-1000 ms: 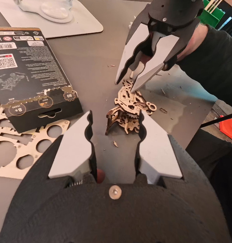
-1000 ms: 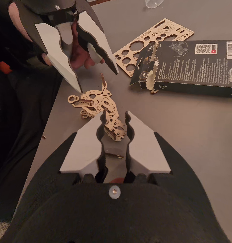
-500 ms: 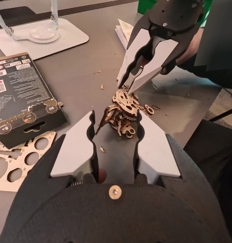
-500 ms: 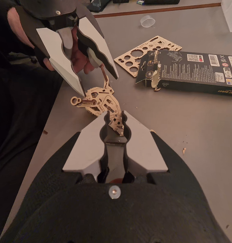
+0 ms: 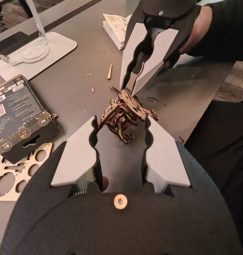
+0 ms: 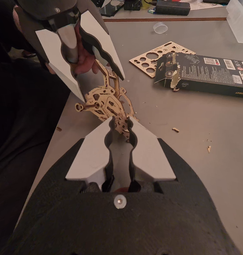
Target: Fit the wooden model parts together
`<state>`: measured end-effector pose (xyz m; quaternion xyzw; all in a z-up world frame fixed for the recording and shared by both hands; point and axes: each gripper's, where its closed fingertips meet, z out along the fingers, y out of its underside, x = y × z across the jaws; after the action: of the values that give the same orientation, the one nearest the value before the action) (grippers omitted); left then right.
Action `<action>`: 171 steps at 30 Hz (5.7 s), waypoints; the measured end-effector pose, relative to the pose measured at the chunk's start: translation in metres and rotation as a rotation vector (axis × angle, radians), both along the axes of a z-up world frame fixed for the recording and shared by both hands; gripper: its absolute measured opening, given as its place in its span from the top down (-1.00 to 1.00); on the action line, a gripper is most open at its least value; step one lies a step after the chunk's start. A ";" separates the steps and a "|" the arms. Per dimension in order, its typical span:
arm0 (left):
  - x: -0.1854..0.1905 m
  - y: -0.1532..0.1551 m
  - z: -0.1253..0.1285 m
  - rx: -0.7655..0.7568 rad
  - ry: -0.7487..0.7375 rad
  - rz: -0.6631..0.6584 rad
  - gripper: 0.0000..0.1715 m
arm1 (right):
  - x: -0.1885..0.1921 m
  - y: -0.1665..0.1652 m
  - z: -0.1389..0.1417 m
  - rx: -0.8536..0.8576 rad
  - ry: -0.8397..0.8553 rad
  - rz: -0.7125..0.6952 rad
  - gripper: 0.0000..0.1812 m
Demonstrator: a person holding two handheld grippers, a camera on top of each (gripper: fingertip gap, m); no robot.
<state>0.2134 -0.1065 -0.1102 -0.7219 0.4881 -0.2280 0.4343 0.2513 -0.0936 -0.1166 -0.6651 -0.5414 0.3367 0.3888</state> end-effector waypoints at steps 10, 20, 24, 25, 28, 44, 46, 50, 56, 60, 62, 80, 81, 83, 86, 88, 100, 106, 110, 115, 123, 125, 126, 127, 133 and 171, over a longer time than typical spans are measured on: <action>0.002 -0.009 -0.002 0.262 0.139 -0.070 0.20 | 0.001 -0.008 -0.008 0.129 -0.094 0.027 0.85; 0.001 -0.014 -0.010 0.527 0.290 -0.145 0.19 | -0.001 -0.011 -0.011 0.314 -0.158 0.046 0.78; -0.001 -0.013 -0.011 0.594 0.321 -0.167 0.23 | 0.001 -0.006 -0.013 0.382 -0.219 0.084 0.63; -0.002 -0.012 -0.010 0.601 0.327 -0.166 0.23 | -0.001 -0.006 -0.011 0.396 -0.216 0.112 0.58; -0.005 -0.011 -0.008 0.594 0.314 -0.157 0.21 | -0.009 -0.005 -0.005 0.414 -0.215 0.197 0.38; -0.001 -0.009 -0.021 0.153 0.179 0.049 0.02 | -0.033 -0.006 -0.034 0.196 -0.323 0.505 0.21; -0.002 -0.003 -0.021 0.146 0.177 0.079 0.09 | -0.035 -0.007 -0.034 0.189 -0.322 0.514 0.32; -0.004 0.003 -0.019 0.149 0.168 0.106 0.25 | -0.035 -0.006 -0.034 0.184 -0.321 0.516 0.32; -0.003 0.004 -0.017 0.210 0.174 0.051 0.22 | -0.035 -0.006 -0.033 0.190 -0.326 0.523 0.35; -0.004 0.005 -0.017 0.225 0.145 0.003 0.21 | -0.035 -0.006 -0.033 0.178 -0.331 0.514 0.37; -0.006 0.006 -0.018 0.253 0.143 -0.005 0.20 | -0.036 -0.004 -0.032 0.171 -0.334 0.498 0.36; -0.010 0.005 -0.018 0.266 0.183 -0.076 0.19 | -0.038 -0.004 -0.028 0.095 -0.306 0.483 0.45; -0.010 0.005 -0.018 0.272 0.181 -0.078 0.23 | -0.040 -0.004 -0.027 0.078 -0.300 0.476 0.39; -0.009 0.004 -0.018 0.273 0.175 -0.081 0.23 | -0.042 -0.007 -0.026 0.068 -0.294 0.482 0.37; -0.011 0.007 -0.018 0.270 0.172 -0.068 0.22 | -0.043 -0.004 -0.025 0.083 -0.285 0.468 0.42; -0.011 0.006 -0.018 0.280 0.176 -0.079 0.23 | -0.043 -0.005 -0.026 0.081 -0.280 0.474 0.42; -0.012 0.005 -0.017 0.316 0.188 -0.114 0.29 | -0.044 -0.008 -0.020 0.079 -0.237 0.500 0.35; -0.013 0.007 -0.016 0.309 0.198 -0.103 0.16 | -0.044 -0.005 -0.020 0.102 -0.249 0.510 0.47; -0.015 0.008 -0.017 0.285 0.200 -0.083 0.16 | -0.046 -0.004 -0.021 0.089 -0.275 0.521 0.48; -0.017 0.008 -0.019 0.220 0.174 -0.068 0.23 | -0.047 -0.005 -0.022 0.080 -0.268 0.526 0.48; -0.021 0.012 -0.019 0.202 0.172 -0.068 0.29 | -0.050 -0.003 -0.022 0.040 -0.256 0.506 0.43; -0.022 0.014 -0.020 0.209 0.179 -0.059 0.28 | -0.051 -0.001 -0.021 0.044 -0.252 0.491 0.43; -0.023 0.015 -0.020 0.219 0.189 -0.057 0.29 | -0.051 0.001 -0.021 0.056 -0.250 0.480 0.40; -0.023 0.015 -0.020 0.227 0.195 -0.058 0.28 | -0.051 0.003 -0.020 0.072 -0.251 0.476 0.39; -0.024 0.015 -0.018 0.234 0.205 -0.052 0.25 | -0.050 0.006 -0.012 0.147 -0.238 0.474 0.46; -0.044 0.027 0.006 0.122 0.158 -0.001 0.31 | -0.037 0.027 -0.003 0.238 -0.205 0.392 0.37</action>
<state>0.1696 -0.0795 -0.1044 -0.7097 0.5340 -0.1406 0.4376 0.2147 -0.0669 -0.1200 -0.5276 -0.7326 0.2701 0.3347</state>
